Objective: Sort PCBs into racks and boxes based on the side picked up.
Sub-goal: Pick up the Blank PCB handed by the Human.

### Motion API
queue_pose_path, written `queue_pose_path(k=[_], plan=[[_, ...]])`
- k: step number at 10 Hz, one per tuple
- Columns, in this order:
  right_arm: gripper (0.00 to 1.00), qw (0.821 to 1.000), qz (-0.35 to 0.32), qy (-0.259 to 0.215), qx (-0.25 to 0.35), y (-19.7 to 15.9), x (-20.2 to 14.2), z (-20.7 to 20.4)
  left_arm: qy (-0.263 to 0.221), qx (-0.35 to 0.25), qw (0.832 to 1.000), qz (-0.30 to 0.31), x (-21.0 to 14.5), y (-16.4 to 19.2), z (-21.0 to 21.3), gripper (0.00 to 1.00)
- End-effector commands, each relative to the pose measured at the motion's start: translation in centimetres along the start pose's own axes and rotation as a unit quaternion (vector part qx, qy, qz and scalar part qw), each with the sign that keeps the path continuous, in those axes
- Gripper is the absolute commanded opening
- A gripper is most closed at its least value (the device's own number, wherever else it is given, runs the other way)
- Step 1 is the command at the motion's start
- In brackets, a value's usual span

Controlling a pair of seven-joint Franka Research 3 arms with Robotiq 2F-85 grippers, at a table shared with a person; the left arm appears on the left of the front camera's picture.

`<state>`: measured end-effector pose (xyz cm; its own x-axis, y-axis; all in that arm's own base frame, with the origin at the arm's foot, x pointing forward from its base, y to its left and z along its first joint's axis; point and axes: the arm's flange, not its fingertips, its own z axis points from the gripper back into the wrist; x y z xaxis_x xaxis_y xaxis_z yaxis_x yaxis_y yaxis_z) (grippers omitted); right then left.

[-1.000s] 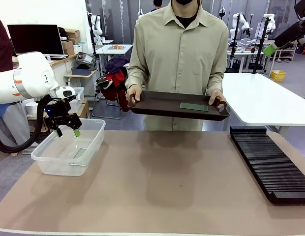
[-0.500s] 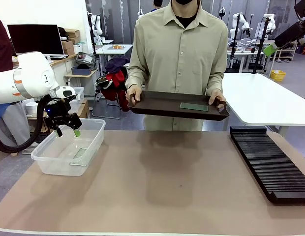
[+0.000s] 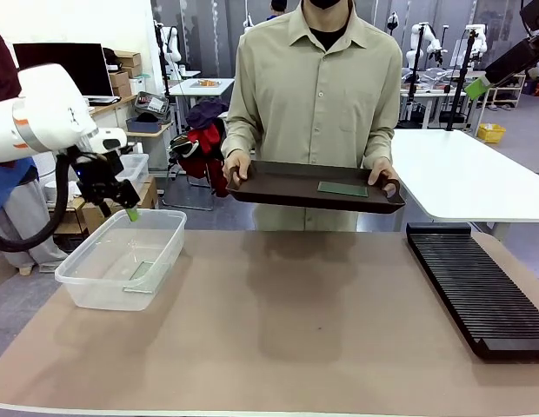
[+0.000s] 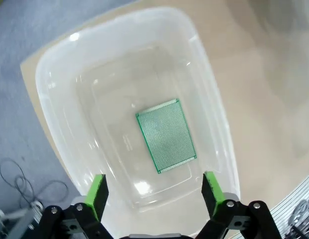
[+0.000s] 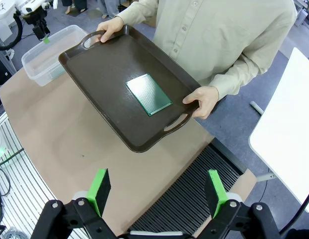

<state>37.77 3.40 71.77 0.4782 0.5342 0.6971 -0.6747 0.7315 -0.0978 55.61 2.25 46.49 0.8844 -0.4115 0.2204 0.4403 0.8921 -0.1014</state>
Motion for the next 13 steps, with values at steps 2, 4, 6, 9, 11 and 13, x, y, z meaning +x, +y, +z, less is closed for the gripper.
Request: queue_pose_path(k=[2, 4, 6, 9, 11, 13], plan=[[1.0, 1.0, 0.004, 0.0, 0.003, 0.1, -0.3, -0.1, -0.059, -0.056, 0.992, -0.093, 0.8, 0.2, 5.3, 1.0], [1.0, 1.0, 0.004, 0.0, 0.003, 0.1, -0.3, -0.1, -0.103, -0.068, 0.979, -0.161, 1.9, -0.7, 9.4, 1.0], [1.0, 1.0, 0.004, 0.0, 0.003, 0.1, -0.3, -0.1, -0.137, -0.072, 0.962, -0.227, 2.8, -1.1, 12.7, 1.0], [1.0, 1.0, 0.004, 0.0, 0.003, 0.1, -0.3, -0.1, -0.168, -0.104, 0.934, -0.299, 3.3, -3.0, 15.5, 1.0], [1.0, 1.0, 0.004, 0.0, 0.003, 0.1, -0.3, -0.1, -0.18, -0.099, 0.92, -0.334, 3.5, -4.4, 17.1, 1.0], [1.0, 1.0, 0.004, 0.0, 0.003, 0.1, -0.3, -0.1, -0.2, -0.115, 0.901, -0.368, 3.2, -5.7, 17.9, 1.0]])
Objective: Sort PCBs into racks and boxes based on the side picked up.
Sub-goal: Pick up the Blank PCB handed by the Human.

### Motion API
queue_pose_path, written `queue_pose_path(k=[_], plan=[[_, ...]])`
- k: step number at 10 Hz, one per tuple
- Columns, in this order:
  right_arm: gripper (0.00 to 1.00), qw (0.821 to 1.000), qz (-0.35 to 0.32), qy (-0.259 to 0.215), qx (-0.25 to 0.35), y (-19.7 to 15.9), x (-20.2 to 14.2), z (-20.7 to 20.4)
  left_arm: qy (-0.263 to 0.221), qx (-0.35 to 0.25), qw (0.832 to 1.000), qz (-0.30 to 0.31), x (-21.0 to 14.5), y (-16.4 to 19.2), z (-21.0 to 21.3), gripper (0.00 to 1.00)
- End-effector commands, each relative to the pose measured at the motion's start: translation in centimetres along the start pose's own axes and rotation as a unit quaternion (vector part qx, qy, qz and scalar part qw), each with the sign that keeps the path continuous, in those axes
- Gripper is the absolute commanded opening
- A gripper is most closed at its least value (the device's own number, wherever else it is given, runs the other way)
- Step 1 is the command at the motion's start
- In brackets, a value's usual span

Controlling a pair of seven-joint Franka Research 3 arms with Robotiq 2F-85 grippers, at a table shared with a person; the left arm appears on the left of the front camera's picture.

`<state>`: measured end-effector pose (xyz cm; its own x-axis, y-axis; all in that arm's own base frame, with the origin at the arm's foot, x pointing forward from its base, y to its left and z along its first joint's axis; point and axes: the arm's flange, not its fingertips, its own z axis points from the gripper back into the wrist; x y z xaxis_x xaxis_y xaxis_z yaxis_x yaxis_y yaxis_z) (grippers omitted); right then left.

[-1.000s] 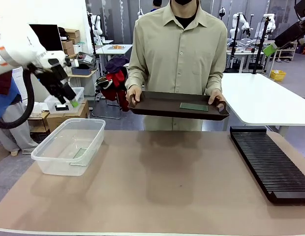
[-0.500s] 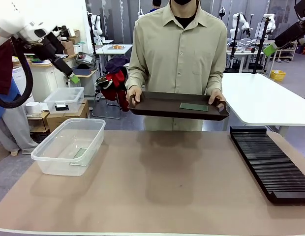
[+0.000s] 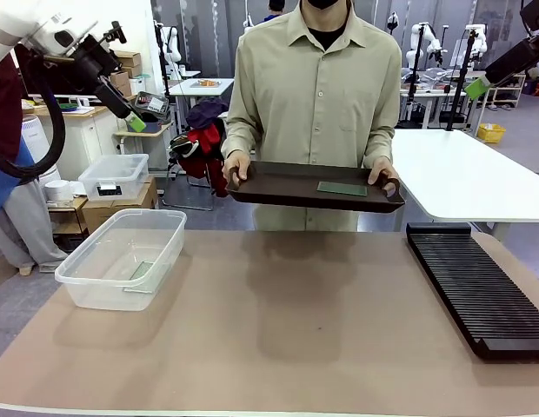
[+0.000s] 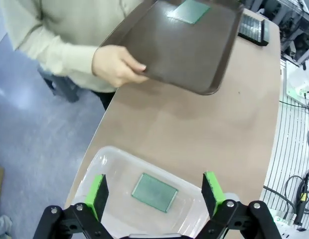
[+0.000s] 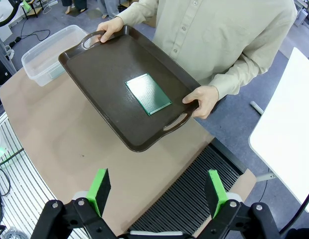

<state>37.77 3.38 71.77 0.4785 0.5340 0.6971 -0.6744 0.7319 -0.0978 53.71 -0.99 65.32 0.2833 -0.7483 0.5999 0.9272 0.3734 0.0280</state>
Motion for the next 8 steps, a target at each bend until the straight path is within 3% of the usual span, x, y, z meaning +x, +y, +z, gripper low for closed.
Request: queue_pose_path(k=[1, 3, 8], plan=[[1.0, 1.0, 0.004, 0.0, 0.003, 0.1, -0.3, -0.1, -0.047, -0.015, 0.998, -0.037, -0.1, -0.6, -0.1, 1.0], [1.0, 1.0, 0.004, 0.0, 0.003, 0.1, -0.3, -0.1, -0.081, -0.035, 0.994, -0.057, 0.2, -0.8, -0.9, 1.0], [1.0, 1.0, 0.004, 0.0, 0.003, 0.1, -0.3, -0.1, -0.072, -0.031, 0.996, -0.051, 0.7, -0.7, -1.4, 1.0]])
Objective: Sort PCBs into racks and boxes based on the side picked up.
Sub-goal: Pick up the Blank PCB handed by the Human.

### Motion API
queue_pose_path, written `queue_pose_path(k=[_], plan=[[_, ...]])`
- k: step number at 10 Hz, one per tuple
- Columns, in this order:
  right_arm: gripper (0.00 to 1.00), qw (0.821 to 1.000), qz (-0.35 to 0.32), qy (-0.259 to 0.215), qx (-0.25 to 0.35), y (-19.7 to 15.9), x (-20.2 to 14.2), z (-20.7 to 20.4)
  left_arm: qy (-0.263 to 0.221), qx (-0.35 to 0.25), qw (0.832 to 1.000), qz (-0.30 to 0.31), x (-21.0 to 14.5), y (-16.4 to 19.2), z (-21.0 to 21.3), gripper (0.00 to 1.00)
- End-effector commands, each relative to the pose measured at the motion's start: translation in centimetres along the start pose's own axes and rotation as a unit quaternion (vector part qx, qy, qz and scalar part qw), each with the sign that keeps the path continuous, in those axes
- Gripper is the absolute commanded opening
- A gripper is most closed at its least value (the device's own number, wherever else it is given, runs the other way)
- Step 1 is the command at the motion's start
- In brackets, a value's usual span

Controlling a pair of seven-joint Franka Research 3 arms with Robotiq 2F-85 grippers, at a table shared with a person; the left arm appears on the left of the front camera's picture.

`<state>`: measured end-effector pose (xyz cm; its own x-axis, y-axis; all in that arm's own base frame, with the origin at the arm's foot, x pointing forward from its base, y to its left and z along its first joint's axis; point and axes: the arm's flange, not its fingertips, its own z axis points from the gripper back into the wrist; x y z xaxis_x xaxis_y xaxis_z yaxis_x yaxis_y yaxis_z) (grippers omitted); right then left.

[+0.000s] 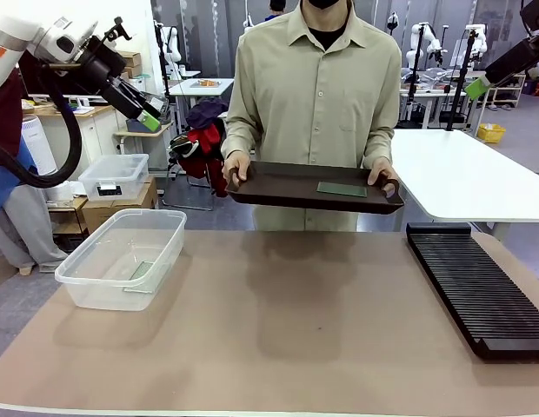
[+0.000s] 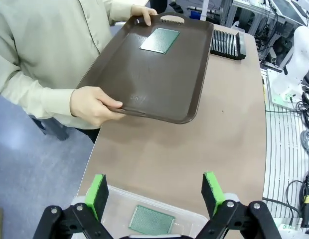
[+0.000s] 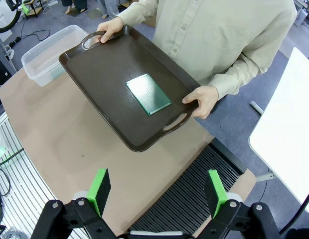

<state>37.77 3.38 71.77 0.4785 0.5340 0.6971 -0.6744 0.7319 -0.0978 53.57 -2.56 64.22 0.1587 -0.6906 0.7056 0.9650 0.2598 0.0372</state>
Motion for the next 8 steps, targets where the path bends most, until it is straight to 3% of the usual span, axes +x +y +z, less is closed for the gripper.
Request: queue_pose_path(k=[1, 8], plan=[[1.0, 1.0, 0.004, 0.0, 0.003, 0.11, -0.27, -0.07, 0.0, 0.004, 1.0, -0.003, 0.26, 0.01, 0.25, 1.0], [1.0, 1.0, 0.004, 0.0, 0.003, 0.11, -0.27, -0.07, 0.0, 0.004, 1.0, -0.003, 0.26, 0.01, 0.25, 1.0]])
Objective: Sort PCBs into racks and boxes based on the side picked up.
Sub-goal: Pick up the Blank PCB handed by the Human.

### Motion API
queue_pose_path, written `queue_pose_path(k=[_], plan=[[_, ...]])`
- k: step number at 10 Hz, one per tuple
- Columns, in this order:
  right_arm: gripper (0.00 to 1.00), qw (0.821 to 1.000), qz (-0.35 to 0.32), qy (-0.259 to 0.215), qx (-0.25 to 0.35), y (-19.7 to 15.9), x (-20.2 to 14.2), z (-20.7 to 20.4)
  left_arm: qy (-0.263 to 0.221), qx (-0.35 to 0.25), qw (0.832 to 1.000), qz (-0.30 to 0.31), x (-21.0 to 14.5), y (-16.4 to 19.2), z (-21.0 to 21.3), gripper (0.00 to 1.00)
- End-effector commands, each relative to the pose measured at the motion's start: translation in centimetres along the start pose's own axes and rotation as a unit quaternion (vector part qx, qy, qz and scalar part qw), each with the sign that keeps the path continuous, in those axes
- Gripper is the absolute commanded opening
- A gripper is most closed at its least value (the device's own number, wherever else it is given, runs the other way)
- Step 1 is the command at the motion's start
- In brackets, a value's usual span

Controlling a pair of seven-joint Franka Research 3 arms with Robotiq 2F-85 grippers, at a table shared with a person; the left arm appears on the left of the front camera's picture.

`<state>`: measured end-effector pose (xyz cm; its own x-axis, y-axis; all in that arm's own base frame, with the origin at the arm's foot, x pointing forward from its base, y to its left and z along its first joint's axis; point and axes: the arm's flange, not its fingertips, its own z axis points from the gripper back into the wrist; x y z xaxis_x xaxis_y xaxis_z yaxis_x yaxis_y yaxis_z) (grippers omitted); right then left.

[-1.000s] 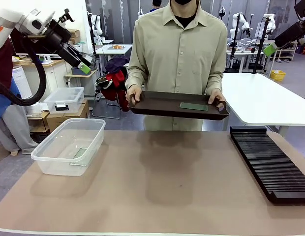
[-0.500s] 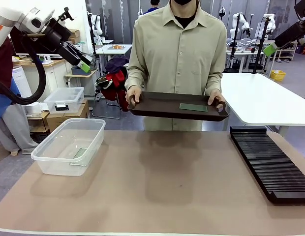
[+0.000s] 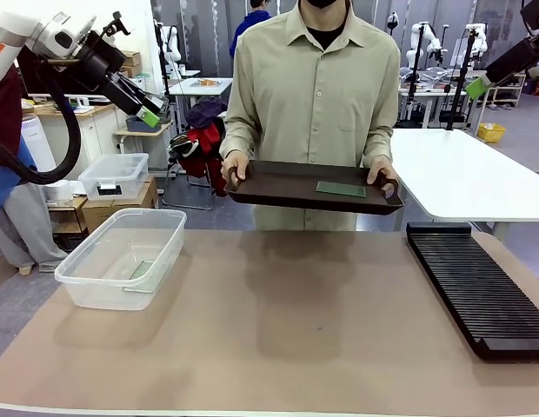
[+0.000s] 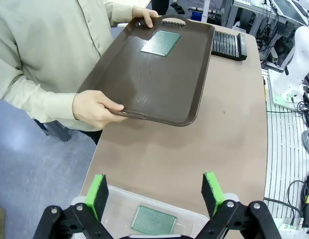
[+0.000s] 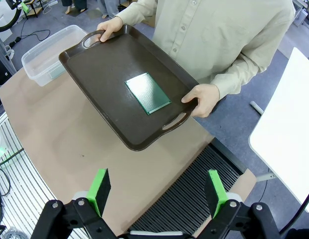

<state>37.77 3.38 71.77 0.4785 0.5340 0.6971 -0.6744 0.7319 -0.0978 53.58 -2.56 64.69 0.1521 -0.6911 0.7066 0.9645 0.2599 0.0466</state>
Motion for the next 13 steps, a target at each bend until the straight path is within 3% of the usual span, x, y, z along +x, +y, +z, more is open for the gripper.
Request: queue_pose_path(k=[1, 13], plan=[[1.0, 1.0, 0.004, 0.0, 0.003, 0.11, -0.27, -0.07, 0.001, 0.001, 1.0, 0.0, -0.07, -0.03, -0.08, 1.0], [1.0, 1.0, 0.004, 0.0, 0.003, 0.11, -0.27, -0.07, 0.001, 0.001, 1.0, 0.0, -0.07, -0.03, -0.08, 1.0]])
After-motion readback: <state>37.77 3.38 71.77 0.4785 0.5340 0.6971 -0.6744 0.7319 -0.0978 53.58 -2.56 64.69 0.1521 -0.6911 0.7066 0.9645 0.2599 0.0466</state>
